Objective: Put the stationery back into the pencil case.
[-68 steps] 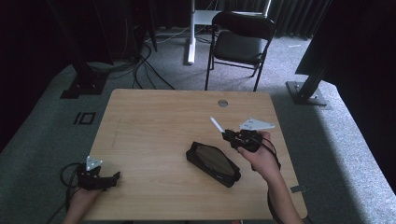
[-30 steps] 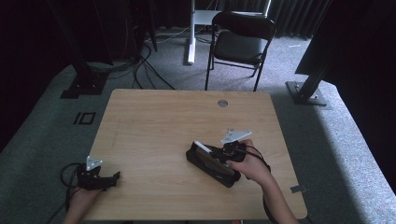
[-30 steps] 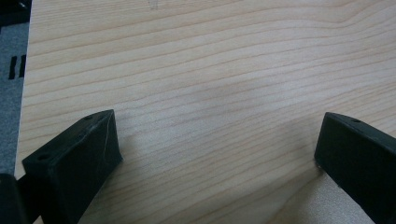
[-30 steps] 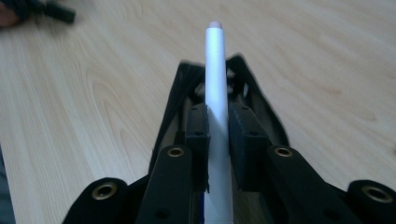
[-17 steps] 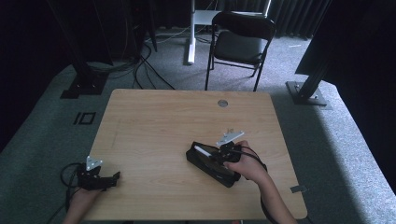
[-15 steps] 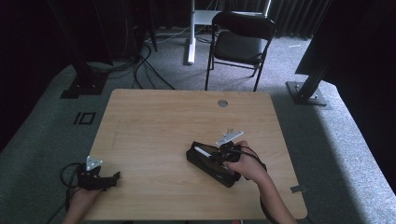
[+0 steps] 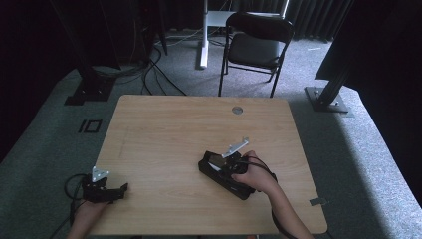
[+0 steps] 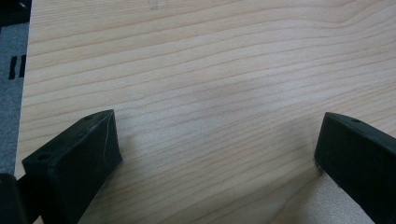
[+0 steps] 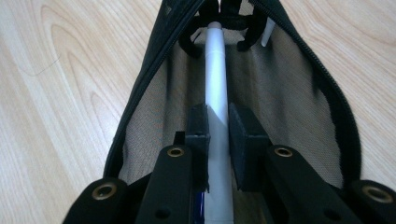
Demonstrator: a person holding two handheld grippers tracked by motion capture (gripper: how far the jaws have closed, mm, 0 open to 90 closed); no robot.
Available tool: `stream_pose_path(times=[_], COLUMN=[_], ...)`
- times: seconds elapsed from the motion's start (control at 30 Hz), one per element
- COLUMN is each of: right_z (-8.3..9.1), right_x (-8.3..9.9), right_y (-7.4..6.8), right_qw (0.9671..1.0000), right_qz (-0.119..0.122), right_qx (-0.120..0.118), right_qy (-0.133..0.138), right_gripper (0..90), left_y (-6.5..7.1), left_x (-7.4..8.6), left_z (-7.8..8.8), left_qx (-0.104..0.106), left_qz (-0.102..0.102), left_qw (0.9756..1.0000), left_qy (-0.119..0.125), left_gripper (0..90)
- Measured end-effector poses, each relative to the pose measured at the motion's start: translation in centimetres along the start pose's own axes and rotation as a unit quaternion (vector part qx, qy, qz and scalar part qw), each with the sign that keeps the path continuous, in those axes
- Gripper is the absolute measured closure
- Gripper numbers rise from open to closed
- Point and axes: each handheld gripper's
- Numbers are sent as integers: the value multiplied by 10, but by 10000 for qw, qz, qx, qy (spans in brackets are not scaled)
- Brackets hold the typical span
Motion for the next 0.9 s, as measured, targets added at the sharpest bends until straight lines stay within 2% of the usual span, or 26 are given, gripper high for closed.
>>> stream_pose_path(times=[0.1, 0.2, 0.4, 0.6, 0.77, 0.9], right_z=[-5, -10, -17, -20, -21, -18], right_x=[0, 0, -4, -4, -3, -4], right_y=[0, 3, 0, 0, 0, 0], right_qw=[9999, 9998, 9995, 9991, 9991, 9992], right_qz=[10, -112, -17, -21, -126, -71], right_qx=[-33, -85, -138, -161, -222, -259], right_qy=[-100, -122, -281, -386, -325, -297], right_gripper=[786, 786, 785, 782, 769, 757], left_y=[0, 0, 0, 0, 0, 0], left_x=[0, 0, 0, 0, 0, 0], left_z=[0, 0, 0, 0, 0, 0], left_qx=[0, -1, 0, -1, 0, 0], left_qz=[0, 0, 0, -1, 0, 0], left_qw=[10000, 10000, 10000, 10000, 10000, 10000], left_qy=[0, 0, 0, 0, 0, 0], left_gripper=[4, 4, 4, 4, 4, 4])
Point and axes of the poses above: each handheld gripper's, and its own axes: z roughly backward along the jaws, x roughly out of its underside, y roughly to its right, and after that the axes turned 8 degrees about z, right-handed
